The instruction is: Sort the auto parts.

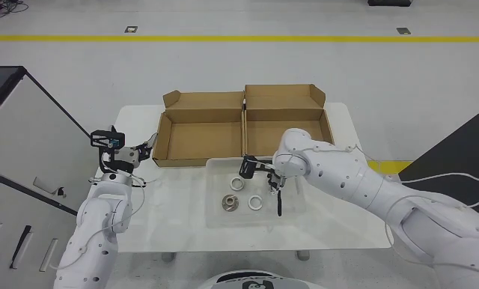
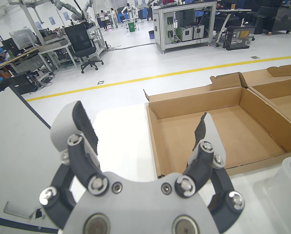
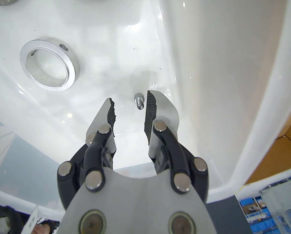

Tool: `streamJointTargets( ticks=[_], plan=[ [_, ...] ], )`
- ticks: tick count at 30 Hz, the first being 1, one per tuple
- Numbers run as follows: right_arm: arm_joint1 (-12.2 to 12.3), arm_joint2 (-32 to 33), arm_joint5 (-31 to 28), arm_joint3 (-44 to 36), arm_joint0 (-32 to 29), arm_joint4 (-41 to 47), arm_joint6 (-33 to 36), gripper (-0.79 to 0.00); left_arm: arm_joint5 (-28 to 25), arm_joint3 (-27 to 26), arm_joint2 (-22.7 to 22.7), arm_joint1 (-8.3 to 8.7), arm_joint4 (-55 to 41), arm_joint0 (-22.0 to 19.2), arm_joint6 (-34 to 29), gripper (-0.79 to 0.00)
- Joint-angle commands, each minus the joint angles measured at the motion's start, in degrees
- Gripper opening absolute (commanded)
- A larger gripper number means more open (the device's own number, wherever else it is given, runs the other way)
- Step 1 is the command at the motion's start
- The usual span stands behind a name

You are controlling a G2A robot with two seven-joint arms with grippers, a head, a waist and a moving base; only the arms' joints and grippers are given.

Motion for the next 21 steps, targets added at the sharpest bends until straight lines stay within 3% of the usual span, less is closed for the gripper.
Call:
streamJointTargets(
  ticks=[1, 18, 19, 21],
  plan=[
    [0.0, 0.27, -0.1, 0.11, -0.15, 0.02, 0.16, -0.508, 0.0, 0.0, 0.0, 0.0, 0.0, 0.0, 0.0, 0.0],
    [0.21, 2.42, -0.53, 0.19, -1.62, -0.4, 1.54, -0.6, 0.0, 0.0, 0.0, 0.0, 0.0, 0.0, 0.0, 0.0],
    [0.2, 2.49, -0.61, 0.29, -1.71, -0.37, 1.59, -0.616, 0.0, 0.0, 0.0, 0.0, 0.0, 0.0, 0.0, 0.0],
    [0.13, 2.64, -0.51, 0.54, -1.87, -0.21, 1.75, -0.73, 0.0, 0.0, 0.0, 0.0, 0.0, 0.0, 0.0, 0.0]
  ],
)
